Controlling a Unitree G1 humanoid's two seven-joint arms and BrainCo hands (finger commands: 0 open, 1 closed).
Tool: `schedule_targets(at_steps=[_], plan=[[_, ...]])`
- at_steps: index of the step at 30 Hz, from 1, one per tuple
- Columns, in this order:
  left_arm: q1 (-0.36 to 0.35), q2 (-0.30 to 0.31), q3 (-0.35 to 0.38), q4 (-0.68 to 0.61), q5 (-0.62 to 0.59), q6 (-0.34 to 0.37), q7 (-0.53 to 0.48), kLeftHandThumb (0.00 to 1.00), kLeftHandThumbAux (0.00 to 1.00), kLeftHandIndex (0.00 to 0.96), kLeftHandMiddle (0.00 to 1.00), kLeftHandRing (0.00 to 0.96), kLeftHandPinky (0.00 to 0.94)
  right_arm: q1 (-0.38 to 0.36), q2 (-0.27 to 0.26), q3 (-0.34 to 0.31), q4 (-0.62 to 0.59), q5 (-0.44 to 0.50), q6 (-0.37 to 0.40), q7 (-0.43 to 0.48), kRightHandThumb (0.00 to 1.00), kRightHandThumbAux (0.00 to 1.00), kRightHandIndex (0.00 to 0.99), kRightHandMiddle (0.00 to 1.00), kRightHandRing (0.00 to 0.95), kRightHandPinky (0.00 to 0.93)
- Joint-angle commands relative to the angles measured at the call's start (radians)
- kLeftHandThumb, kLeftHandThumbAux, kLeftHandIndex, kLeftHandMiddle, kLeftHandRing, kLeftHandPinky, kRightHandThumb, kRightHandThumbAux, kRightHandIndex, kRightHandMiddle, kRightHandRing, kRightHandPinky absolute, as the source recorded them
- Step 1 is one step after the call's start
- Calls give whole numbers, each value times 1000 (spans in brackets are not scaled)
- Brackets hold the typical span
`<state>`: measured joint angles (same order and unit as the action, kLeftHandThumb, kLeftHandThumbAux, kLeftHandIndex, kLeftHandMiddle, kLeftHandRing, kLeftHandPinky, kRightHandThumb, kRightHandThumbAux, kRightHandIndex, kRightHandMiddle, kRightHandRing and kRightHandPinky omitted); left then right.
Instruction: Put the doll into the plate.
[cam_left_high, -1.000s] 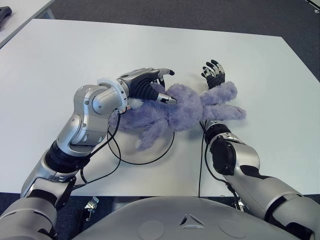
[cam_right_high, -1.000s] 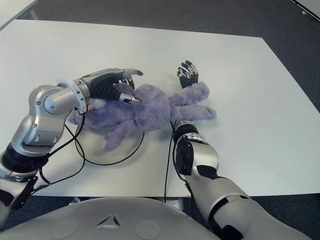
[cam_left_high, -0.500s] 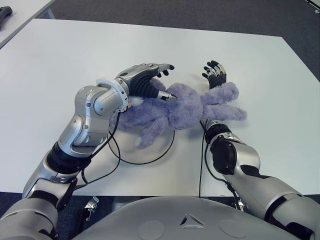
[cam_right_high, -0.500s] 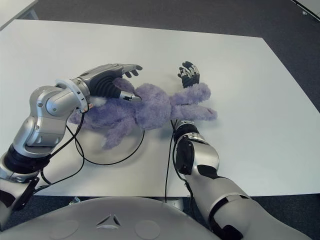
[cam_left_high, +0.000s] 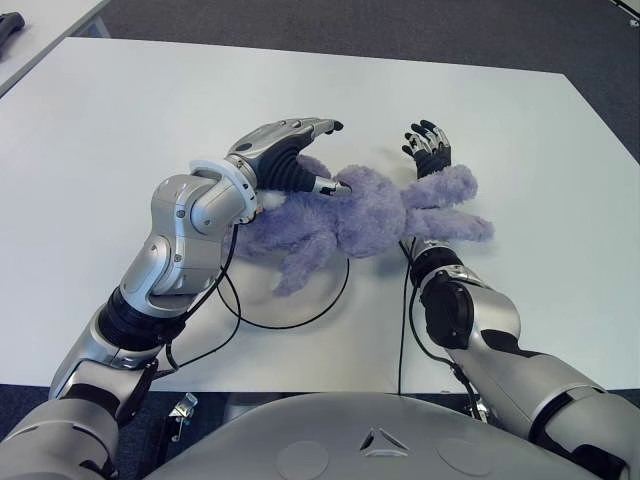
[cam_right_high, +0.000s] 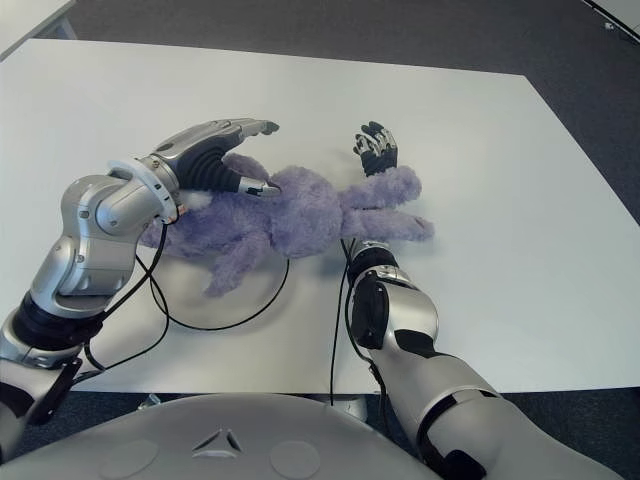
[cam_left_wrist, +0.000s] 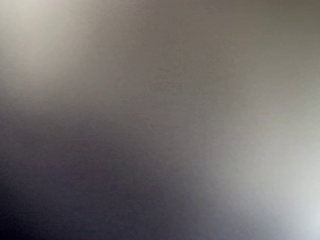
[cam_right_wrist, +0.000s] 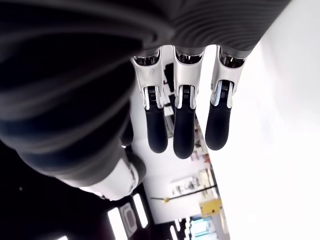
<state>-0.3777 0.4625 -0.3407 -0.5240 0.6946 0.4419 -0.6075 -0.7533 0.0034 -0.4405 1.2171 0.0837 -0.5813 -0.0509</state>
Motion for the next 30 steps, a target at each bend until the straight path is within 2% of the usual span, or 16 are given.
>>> schedule_targets(at_steps=[1, 4, 9, 13, 18, 23, 30], plan=[[12, -1, -6, 57, 47, -21, 50, 0, 366, 0, 60, 31, 0, 228, 49, -24, 117, 33, 26, 17, 488, 836, 262, 276, 294, 329], [-4, 8, 9, 70, 52, -37, 61, 0, 360, 0, 36, 7, 0, 228, 49, -22, 117, 29, 22, 15, 468, 834, 264, 273, 294, 330], [-97, 65, 76, 95, 25, -78, 31, 0, 336, 0, 1, 0, 0, 229, 37, 3, 120, 0, 38, -3, 446, 828, 270, 274, 286, 324], [-105, 82, 91, 101, 19, -103, 29, 0, 318, 0, 0, 0, 0, 229, 37, 6, 120, 0, 38, -6, 449, 827, 272, 273, 285, 327], [-124, 110, 115, 163, 2, -188, 73, 3, 282, 0, 0, 0, 0, 227, 39, 4, 121, 6, 47, 0, 454, 825, 266, 268, 279, 322], [-145, 123, 133, 211, -18, -243, 90, 5, 259, 0, 0, 0, 0, 226, 38, 9, 121, 5, 50, -2, 454, 822, 263, 265, 276, 319], [-191, 136, 140, 229, -27, -248, 52, 13, 204, 0, 0, 0, 0, 227, 35, 19, 121, 0, 53, -6, 471, 811, 259, 267, 277, 320]])
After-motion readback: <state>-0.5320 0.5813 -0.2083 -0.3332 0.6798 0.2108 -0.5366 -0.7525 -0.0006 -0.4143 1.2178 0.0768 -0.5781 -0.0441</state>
